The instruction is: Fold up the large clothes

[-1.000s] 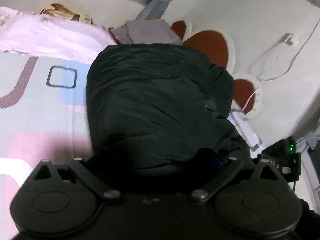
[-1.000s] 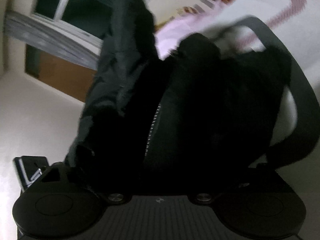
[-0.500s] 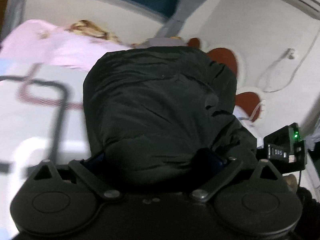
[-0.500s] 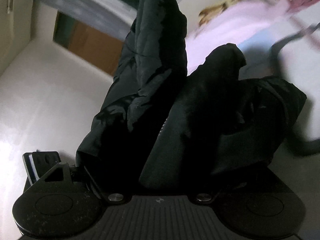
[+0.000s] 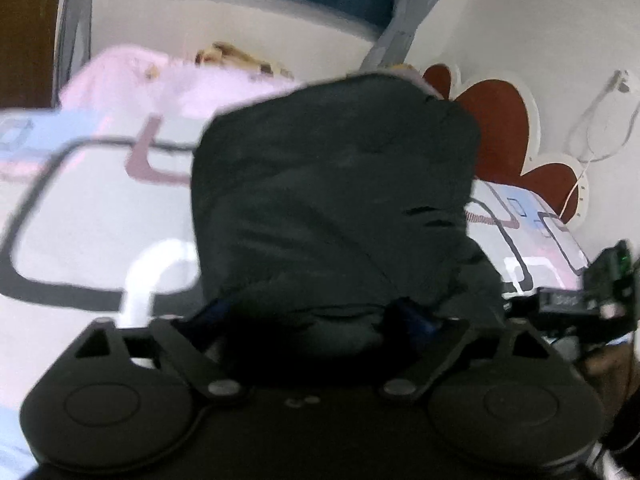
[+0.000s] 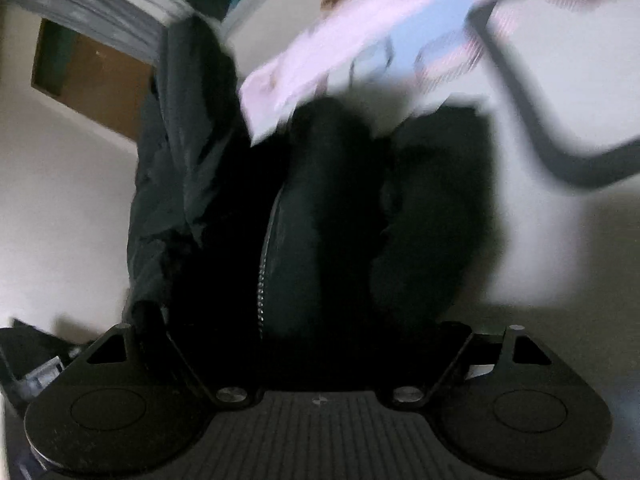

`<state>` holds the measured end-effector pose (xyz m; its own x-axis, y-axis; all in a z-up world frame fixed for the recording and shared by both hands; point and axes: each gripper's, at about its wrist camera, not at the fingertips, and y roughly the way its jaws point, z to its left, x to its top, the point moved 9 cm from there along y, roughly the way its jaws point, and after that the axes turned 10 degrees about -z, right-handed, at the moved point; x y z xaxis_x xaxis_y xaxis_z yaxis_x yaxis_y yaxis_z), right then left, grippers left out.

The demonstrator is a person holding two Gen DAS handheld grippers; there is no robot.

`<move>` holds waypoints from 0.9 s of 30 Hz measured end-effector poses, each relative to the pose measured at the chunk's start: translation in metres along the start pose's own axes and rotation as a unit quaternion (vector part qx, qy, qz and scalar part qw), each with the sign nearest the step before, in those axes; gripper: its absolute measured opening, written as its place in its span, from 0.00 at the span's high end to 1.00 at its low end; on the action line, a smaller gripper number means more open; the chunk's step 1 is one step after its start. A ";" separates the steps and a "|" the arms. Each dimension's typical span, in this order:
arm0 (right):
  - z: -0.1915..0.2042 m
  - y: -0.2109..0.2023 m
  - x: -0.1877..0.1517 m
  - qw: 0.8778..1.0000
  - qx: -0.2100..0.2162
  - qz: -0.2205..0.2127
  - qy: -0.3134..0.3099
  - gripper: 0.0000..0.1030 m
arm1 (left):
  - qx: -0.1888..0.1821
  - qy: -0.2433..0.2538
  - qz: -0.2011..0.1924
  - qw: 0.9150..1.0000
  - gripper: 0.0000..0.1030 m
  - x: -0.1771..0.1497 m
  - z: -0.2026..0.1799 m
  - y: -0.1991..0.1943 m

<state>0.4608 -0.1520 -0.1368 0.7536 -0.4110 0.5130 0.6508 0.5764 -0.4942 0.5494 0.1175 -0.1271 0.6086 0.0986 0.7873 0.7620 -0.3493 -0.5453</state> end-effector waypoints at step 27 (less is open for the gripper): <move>0.124 -0.069 -0.052 0.955 -0.080 -0.069 -0.277 0.62 | 0.104 0.129 -0.058 0.984 0.41 -0.032 -0.078 -0.082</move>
<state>0.3651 -0.0828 -0.0427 0.5244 -0.0123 0.8514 0.7793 0.4098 -0.4740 0.4500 0.0700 -0.0848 0.4589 -0.1235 0.8799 0.8681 -0.1484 -0.4736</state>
